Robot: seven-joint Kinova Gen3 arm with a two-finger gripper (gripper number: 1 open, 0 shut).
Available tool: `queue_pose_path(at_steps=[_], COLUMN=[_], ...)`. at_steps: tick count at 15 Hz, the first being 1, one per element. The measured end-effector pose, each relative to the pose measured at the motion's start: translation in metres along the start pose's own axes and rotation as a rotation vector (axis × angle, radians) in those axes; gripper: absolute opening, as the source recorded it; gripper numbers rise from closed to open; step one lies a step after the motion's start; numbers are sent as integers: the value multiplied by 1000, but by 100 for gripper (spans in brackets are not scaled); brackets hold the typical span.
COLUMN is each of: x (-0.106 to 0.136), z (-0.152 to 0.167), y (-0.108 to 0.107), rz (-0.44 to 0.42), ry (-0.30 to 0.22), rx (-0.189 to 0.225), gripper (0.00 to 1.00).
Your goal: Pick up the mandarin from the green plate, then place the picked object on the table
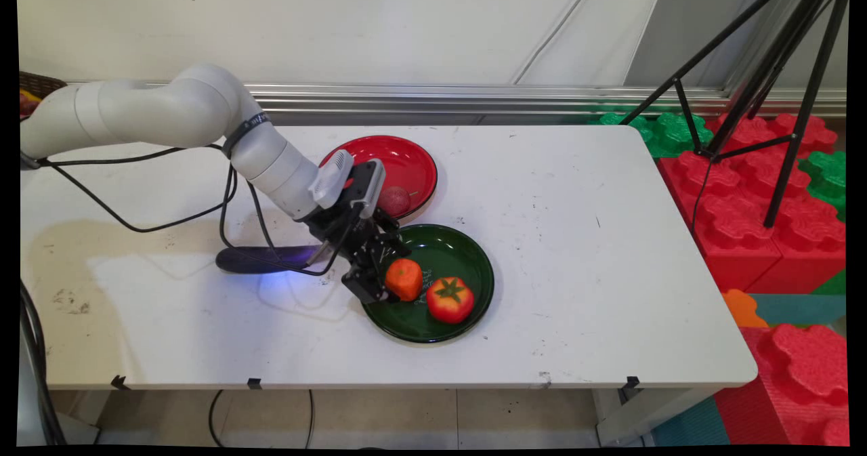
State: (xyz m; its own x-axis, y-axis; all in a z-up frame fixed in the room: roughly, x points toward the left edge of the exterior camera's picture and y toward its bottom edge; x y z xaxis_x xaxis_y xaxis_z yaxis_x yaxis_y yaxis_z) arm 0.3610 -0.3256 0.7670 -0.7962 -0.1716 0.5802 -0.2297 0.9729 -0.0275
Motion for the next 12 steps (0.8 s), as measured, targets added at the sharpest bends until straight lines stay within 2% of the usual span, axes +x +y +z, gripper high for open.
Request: queue_pose_path(at_steps=[1, 2, 12], x=[1, 1, 5], z=[1, 3, 0], y=[0, 0, -3], rz=[0, 0, -12], ry=[1, 2, 20], rx=[0, -1, 0], gripper=[100, 0, 0])
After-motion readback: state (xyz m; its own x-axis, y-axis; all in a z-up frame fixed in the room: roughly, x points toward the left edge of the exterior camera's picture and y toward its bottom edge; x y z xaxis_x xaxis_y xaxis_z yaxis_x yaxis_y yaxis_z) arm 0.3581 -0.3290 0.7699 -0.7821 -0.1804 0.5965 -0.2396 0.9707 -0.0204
